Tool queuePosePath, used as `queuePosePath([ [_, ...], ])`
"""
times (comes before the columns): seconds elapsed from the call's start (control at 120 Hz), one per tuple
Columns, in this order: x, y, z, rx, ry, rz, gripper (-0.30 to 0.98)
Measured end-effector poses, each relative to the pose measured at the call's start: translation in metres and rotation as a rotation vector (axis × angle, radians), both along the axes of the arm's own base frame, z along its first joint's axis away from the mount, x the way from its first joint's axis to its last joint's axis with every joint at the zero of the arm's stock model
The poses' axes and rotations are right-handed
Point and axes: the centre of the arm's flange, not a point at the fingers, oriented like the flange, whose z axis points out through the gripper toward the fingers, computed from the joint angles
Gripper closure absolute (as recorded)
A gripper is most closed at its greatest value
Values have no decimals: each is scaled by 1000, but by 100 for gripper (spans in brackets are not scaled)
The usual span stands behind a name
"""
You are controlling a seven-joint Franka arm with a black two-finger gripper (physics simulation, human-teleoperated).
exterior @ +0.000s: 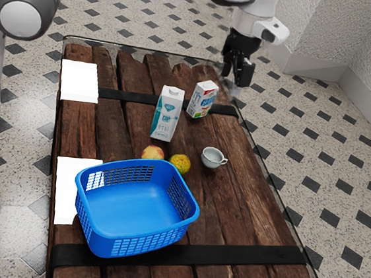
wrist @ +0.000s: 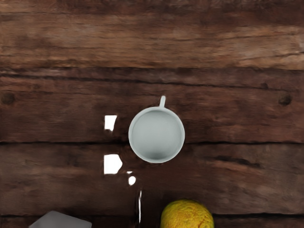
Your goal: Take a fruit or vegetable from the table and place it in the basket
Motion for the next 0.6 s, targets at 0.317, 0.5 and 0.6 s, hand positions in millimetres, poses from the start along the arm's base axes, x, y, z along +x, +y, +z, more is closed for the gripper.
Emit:
queuePosePath([
  [0.317,-2,-70,13,2,-22,-105,0],
  [0.5,1,-89,5,19,-10,-125,0],
  [0.6,6,-70,1,23,-3,-84,0],
])
